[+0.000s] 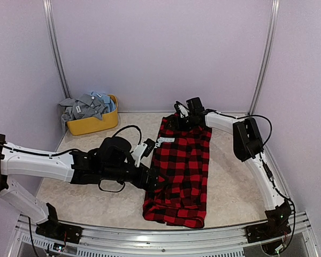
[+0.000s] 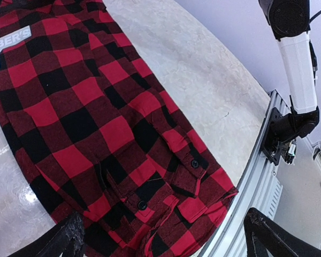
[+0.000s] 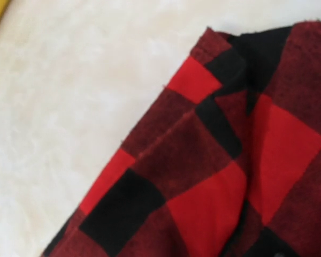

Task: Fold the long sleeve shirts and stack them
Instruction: Rotate the rectangle-folded shirt at the center of the board.

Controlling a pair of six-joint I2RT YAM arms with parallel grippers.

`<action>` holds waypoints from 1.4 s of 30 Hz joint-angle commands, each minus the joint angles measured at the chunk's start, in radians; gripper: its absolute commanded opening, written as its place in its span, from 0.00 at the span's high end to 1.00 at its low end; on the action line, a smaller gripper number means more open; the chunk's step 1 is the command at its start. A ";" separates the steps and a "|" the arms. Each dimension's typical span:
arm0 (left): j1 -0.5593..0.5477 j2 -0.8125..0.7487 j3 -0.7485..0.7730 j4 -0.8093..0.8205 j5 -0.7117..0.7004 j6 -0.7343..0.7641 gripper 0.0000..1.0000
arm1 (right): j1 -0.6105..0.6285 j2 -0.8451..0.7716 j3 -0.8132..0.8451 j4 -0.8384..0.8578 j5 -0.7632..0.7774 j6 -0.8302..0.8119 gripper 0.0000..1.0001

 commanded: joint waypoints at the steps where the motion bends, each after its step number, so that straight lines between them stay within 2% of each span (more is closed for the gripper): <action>1: 0.008 -0.014 -0.027 -0.034 -0.074 -0.042 0.01 | 0.006 0.070 0.086 0.025 -0.094 0.020 0.11; 5: 0.008 0.008 -0.038 -0.034 -0.077 -0.051 0.01 | -0.012 0.072 0.162 0.049 -0.121 0.010 0.07; 11: 0.009 0.073 -0.035 -0.027 -0.050 -0.061 0.01 | -0.055 -0.085 0.093 0.018 -0.065 -0.045 0.01; 20: 0.014 0.113 -0.021 0.024 0.003 -0.051 0.01 | -0.031 -0.487 -0.481 0.026 0.026 -0.097 0.03; 26: 0.018 0.129 -0.001 0.006 -0.001 -0.032 0.01 | 0.018 -0.625 -0.751 0.037 0.052 -0.058 0.04; 34: 0.044 0.115 -0.014 -0.032 -0.072 -0.058 0.01 | 0.048 -0.659 -0.942 0.107 0.042 -0.006 0.06; 42: 0.047 0.100 -0.019 -0.067 -0.092 -0.069 0.01 | 0.041 -0.525 -0.863 0.072 0.081 -0.027 0.07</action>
